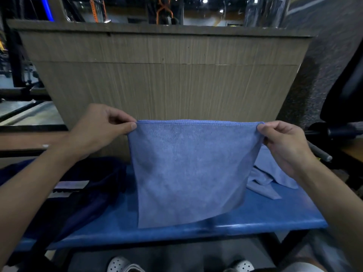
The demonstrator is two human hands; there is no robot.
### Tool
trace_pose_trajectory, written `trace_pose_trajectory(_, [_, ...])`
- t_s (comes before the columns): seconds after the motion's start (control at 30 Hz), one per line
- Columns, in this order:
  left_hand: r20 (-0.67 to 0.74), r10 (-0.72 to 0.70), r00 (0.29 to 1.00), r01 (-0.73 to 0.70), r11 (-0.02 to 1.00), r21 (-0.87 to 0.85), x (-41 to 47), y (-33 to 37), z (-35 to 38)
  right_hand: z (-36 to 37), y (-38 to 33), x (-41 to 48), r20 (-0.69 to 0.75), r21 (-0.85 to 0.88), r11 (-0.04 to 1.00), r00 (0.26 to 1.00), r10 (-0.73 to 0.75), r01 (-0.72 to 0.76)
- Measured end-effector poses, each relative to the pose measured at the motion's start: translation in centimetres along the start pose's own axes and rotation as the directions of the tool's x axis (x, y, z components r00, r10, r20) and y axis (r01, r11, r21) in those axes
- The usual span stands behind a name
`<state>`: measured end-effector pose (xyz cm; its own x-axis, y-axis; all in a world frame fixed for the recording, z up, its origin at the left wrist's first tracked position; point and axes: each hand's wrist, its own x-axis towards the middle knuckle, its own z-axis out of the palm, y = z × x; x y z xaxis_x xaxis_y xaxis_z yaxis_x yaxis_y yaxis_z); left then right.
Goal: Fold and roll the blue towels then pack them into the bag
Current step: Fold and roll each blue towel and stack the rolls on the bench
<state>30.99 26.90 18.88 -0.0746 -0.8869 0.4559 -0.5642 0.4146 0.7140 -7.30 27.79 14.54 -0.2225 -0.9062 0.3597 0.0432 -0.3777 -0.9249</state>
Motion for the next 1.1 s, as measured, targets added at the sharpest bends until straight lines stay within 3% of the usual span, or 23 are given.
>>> trace_pose_trajectory(0.23, [-0.004,0.052,0.999,-0.052,0.999,0.007,0.8,-1.0,0.4,-0.7,0.5,0.3,-0.045,-0.085,0.996,0.998,-0.033,0.029])
trace_pose_trajectory(0.4, [0.048,0.193,0.980,-0.198,0.912,0.358,1.0,-1.3,1.0,-0.6,0.7,0.3,0.030,-0.259,0.962,0.996,-0.080,0.085])
trace_pose_trajectory(0.5, [0.030,0.185,0.982,-0.180,0.890,0.418,1.0,-1.3,1.3,-0.1,0.6,0.2,0.073,-0.345,0.933,0.994,-0.081,0.102])
trace_pose_trajectory(0.63, [0.010,-0.050,0.999,0.049,0.996,0.076,1.2,-1.7,1.9,0.0,0.4,0.1,0.106,-0.368,0.927,0.994,-0.032,0.069])
trace_pose_trajectory(0.77, [0.025,-0.142,0.990,0.144,0.980,-0.138,0.9,-2.1,1.9,-0.2,0.1,0.0,0.076,-0.340,0.938,0.997,-0.036,0.059])
trace_pose_trajectory(1.0, [0.075,-0.236,0.969,0.246,0.944,-0.218,-0.2,-2.4,2.3,-0.9,0.0,-0.7,0.081,-0.325,0.946,0.997,0.007,0.019])
trace_pose_trajectory(1.1, [0.197,-0.298,0.934,0.344,0.902,-0.262,-0.8,-2.5,2.1,-1.4,0.3,-1.0,0.092,-0.333,0.942,0.993,0.078,-0.043])
